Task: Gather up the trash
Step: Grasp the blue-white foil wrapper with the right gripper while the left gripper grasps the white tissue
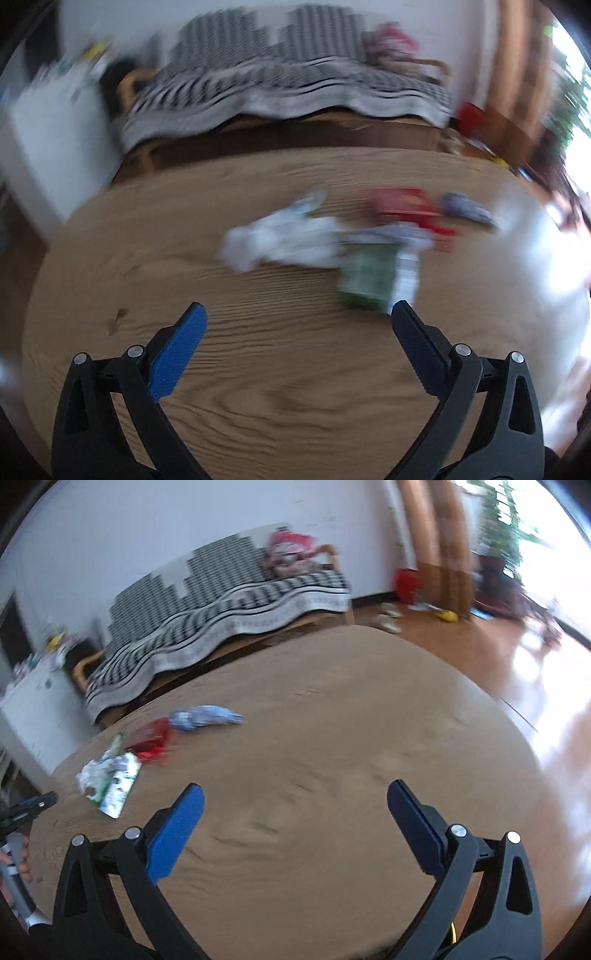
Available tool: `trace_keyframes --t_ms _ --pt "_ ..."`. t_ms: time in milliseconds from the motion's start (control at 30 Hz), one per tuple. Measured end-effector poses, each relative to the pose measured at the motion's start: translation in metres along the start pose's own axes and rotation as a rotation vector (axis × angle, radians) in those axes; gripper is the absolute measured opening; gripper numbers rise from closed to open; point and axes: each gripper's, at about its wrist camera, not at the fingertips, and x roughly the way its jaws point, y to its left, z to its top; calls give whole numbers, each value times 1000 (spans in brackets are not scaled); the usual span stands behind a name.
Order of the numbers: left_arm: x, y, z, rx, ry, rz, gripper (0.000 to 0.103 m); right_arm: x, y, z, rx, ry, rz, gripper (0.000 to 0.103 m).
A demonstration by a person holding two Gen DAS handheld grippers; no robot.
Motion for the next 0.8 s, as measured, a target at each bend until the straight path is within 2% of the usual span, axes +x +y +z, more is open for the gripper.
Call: trace_keyframes --t_ms 67,133,333,433,533,700,733,800 --pt "21 30 6 -86 36 -4 97 21 26 13 -100 30 31 96" --pt "37 48 9 -128 56 -4 97 50 46 25 -190 65 35 96" --pt "78 61 20 -148 89 -59 97 145 72 48 -384 207 45 96" --pt "99 53 29 -78 93 -28 97 179 87 61 -473 251 66 96" --pt "115 51 39 -17 92 1 97 200 99 75 -535 258 94 96" --pt "125 40 48 60 91 -23 97 232 121 86 -662 292 142 95" --pt "128 38 49 76 89 -27 97 237 123 85 -683 298 140 93" --pt "131 31 46 114 83 -38 97 248 130 82 -715 316 143 77"
